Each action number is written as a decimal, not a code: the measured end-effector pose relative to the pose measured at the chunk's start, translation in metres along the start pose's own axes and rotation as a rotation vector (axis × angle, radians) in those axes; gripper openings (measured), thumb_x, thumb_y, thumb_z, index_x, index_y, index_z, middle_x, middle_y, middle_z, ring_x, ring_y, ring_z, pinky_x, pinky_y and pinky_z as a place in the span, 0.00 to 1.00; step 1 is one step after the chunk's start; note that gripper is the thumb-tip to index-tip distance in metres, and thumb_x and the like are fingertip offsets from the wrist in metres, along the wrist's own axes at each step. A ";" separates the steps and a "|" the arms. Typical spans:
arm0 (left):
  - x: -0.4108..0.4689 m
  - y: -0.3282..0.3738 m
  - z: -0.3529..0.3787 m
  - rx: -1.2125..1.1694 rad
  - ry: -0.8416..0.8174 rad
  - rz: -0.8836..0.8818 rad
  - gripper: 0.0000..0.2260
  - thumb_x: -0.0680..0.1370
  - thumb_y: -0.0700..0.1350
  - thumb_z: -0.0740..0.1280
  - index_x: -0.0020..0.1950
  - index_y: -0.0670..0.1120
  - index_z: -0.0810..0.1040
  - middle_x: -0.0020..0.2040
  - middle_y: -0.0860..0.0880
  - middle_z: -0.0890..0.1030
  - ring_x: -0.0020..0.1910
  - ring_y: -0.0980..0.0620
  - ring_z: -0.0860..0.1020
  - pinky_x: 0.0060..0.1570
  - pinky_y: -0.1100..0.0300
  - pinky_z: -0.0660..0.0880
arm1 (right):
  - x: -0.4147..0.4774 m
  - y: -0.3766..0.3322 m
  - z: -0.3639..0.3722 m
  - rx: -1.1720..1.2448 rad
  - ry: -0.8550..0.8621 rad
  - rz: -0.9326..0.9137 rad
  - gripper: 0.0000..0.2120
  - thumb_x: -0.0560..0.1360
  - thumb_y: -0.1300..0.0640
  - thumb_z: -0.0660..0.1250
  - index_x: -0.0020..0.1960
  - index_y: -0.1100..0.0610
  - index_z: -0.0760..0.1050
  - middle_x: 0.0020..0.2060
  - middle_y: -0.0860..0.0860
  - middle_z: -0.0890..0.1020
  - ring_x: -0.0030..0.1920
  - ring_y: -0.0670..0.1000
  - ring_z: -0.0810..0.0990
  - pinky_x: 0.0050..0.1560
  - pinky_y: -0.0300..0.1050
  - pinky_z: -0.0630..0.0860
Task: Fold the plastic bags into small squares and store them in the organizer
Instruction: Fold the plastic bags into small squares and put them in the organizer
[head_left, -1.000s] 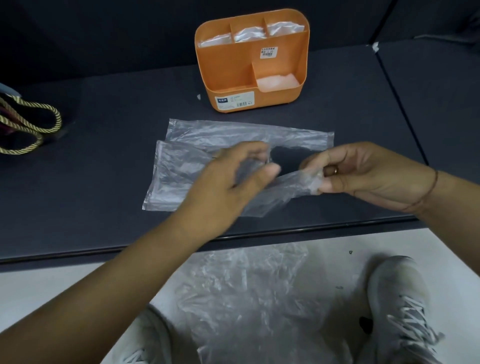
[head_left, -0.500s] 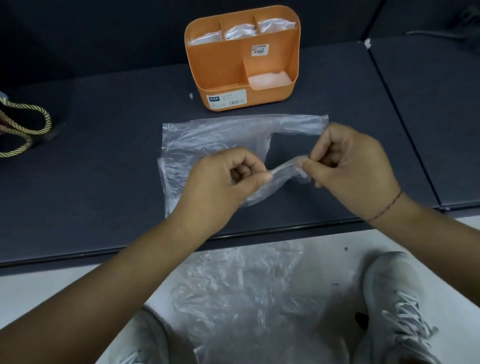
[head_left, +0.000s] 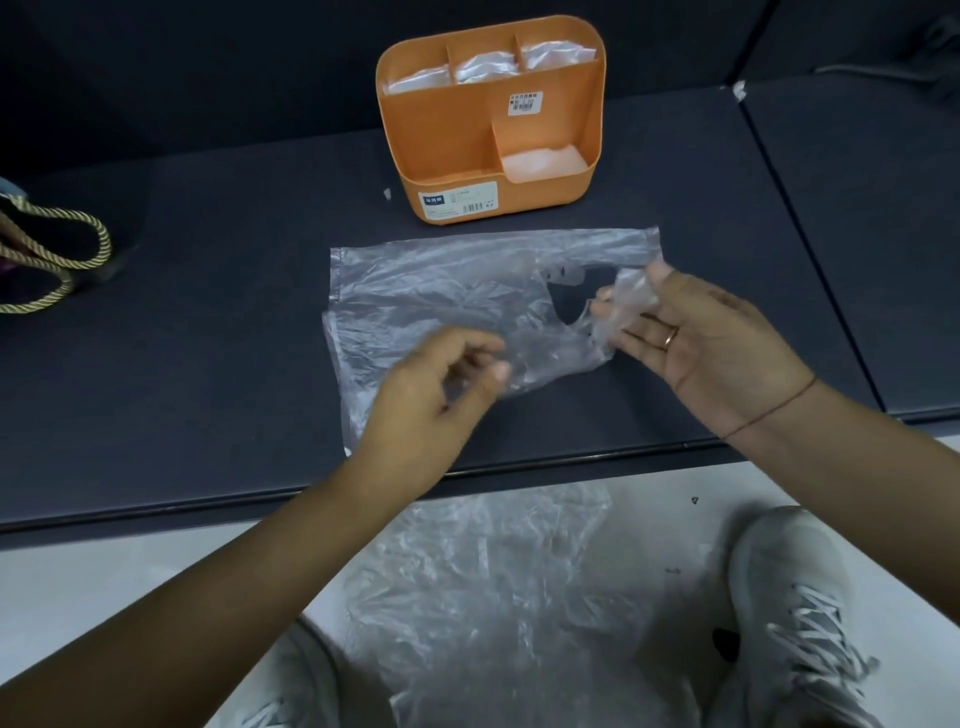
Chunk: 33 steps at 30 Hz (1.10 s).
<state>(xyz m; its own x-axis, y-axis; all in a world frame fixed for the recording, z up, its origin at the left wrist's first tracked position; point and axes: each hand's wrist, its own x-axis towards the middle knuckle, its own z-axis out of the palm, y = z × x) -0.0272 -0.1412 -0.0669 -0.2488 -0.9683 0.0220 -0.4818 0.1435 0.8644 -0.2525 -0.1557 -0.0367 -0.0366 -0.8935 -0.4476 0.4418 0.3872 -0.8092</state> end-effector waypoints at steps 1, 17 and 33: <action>-0.001 -0.004 -0.004 0.059 0.121 0.020 0.07 0.80 0.46 0.66 0.58 0.50 0.77 0.52 0.52 0.78 0.51 0.60 0.76 0.53 0.71 0.70 | 0.001 0.000 -0.001 -0.016 0.036 0.000 0.18 0.69 0.53 0.68 0.55 0.63 0.77 0.46 0.56 0.85 0.51 0.52 0.84 0.50 0.43 0.81; -0.016 -0.064 -0.013 0.958 0.016 -0.219 0.45 0.73 0.74 0.30 0.79 0.44 0.41 0.81 0.42 0.47 0.80 0.45 0.46 0.77 0.45 0.42 | 0.005 -0.001 -0.062 -0.510 0.397 -0.059 0.03 0.75 0.61 0.70 0.42 0.59 0.78 0.23 0.45 0.79 0.22 0.41 0.72 0.26 0.31 0.72; -0.033 -0.057 -0.014 1.024 -0.053 0.048 0.39 0.81 0.68 0.40 0.79 0.39 0.56 0.79 0.40 0.55 0.79 0.42 0.51 0.76 0.42 0.46 | -0.001 0.013 -0.018 -1.414 0.183 -0.680 0.13 0.74 0.59 0.66 0.58 0.59 0.76 0.54 0.57 0.76 0.52 0.55 0.76 0.60 0.46 0.70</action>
<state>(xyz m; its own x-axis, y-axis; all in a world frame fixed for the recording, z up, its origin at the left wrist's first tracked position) 0.0203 -0.1201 -0.1099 -0.3115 -0.9502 0.0018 -0.9501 0.3115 0.0189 -0.2627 -0.1458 -0.0537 -0.0208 -0.9837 0.1786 -0.8571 -0.0744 -0.5097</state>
